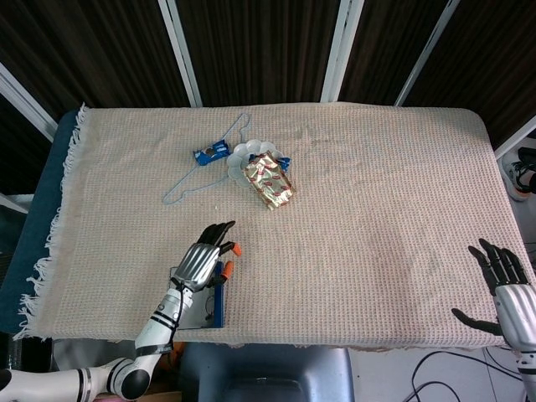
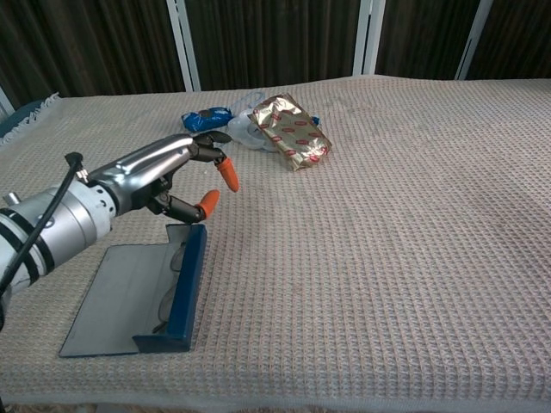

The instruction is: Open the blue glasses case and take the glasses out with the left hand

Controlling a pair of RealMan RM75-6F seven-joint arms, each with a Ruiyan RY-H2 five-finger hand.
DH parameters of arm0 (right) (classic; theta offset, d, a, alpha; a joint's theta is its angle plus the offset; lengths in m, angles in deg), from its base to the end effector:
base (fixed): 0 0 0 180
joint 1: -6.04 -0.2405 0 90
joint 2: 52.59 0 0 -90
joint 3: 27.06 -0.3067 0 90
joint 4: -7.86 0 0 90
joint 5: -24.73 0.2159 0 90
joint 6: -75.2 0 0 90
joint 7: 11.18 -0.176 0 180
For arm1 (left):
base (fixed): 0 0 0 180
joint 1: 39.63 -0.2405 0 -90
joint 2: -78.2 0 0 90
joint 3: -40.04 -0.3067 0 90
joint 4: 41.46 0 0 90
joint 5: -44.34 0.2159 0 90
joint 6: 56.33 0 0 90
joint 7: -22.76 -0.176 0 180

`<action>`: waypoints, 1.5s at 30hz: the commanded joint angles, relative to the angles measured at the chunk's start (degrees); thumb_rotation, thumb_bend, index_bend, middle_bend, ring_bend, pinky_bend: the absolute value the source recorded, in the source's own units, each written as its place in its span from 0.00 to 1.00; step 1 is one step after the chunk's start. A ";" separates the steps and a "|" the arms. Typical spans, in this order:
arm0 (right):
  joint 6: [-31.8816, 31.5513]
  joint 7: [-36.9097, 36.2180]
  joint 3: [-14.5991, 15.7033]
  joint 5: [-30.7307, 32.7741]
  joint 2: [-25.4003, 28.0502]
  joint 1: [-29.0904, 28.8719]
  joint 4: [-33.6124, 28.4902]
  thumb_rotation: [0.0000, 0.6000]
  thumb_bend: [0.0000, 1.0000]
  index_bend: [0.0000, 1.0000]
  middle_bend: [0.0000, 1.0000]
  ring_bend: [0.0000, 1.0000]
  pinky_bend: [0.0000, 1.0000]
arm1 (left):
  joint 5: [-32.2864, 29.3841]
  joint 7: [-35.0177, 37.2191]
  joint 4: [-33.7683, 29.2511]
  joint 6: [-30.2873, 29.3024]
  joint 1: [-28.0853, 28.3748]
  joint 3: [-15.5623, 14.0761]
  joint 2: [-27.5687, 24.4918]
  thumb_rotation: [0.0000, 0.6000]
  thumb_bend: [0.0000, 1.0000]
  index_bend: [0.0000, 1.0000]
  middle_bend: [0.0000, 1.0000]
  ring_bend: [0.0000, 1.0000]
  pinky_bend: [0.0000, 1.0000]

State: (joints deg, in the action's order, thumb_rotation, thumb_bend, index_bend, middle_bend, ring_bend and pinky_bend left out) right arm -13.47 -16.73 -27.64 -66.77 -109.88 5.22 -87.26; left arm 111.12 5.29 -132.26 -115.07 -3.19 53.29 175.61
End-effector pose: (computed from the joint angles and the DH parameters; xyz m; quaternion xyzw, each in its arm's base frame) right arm -0.3523 -0.1832 0.2106 0.5998 -0.3903 0.3996 0.5729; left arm -0.1389 0.3576 -0.0721 -0.6874 -0.4606 -0.4451 0.3423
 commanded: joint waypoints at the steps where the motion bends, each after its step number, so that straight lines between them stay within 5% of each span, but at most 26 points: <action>1: -0.24 -0.34 -0.06 0.03 0.14 0.13 0.03 1.00 0.13 0.00 0.00 0.00 0.00 | -0.52 -1.10 1.22 0.41 0.67 -0.89 0.88 1.00 0.54 0.40 0.00 0.00 0.00; 15: -0.34 -0.85 -0.01 -0.23 0.28 0.22 0.09 1.00 0.13 0.00 0.00 0.00 0.00 | -2.63 -6.44 5.65 0.40 2.07 -3.17 3.21 1.00 0.56 0.44 0.00 0.00 0.00; 45: -0.62 0.20 0.01 -0.69 -0.21 0.36 -0.04 1.00 0.13 0.00 0.00 0.00 0.00 | -11.87 -18.18 4.06 -3.74 0.45 -5.33 -3.26 1.00 0.62 0.53 0.02 0.00 0.00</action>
State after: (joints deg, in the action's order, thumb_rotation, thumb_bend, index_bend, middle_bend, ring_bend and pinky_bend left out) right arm -14.11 -16.55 -27.62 -67.48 -110.08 5.59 -87.30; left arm 99.63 -12.60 -128.01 -118.62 -2.60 47.89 172.71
